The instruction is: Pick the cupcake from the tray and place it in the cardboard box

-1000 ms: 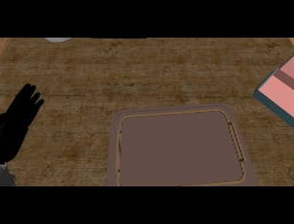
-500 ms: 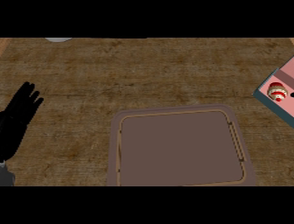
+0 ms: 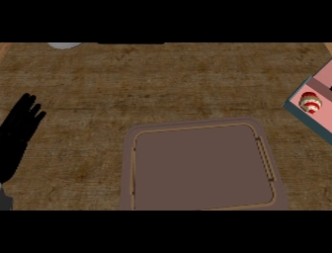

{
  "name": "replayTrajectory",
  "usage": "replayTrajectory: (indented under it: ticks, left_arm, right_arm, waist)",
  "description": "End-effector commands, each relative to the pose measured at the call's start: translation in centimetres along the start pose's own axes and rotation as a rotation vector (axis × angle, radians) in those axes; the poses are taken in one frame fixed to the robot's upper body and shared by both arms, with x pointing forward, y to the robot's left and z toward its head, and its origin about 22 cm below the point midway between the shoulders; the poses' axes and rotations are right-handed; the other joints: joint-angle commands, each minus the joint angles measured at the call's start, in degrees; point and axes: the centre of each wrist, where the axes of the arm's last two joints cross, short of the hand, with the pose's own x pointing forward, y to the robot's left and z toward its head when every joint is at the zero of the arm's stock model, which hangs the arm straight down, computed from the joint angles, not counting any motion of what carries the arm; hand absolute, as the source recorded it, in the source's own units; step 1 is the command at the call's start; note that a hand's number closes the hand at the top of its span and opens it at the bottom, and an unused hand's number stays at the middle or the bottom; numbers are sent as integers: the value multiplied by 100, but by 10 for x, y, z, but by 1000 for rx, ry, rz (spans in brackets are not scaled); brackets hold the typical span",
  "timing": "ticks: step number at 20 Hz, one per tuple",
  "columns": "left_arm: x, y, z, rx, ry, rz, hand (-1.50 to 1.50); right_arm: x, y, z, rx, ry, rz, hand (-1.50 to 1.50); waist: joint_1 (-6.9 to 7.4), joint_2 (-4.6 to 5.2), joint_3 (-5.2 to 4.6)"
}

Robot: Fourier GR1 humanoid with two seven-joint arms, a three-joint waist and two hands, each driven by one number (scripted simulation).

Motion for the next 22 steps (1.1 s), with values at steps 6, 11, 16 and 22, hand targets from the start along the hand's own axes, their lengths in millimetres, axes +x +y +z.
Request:
replayTrajectory:
  ticks: [6, 11, 16, 22]
  left_arm:
    - [-3, -1, 7, 1, -8, -7, 0]
    - [-2, -3, -9, -1, -16, -6, 0]
    - [2, -13, 15, -19, -6, -4, 0]
    - [-7, -5, 5, -18, -15, -2, 0]
  right_arm:
    - [-22, -94, 17, -116, 47, -219, -150]
    - [-63, -139, 41, -139, 63, -289, -150]
    - [-98, -157, 67, -119, 34, -283, -150]
    - [-87, -182, 64, -85, 19, -249, -150]
  waist:
    - [-14, -7, -6]
    - [-11, 19, -1]
    - [96, 35, 11]
    - [77, 27, 3]
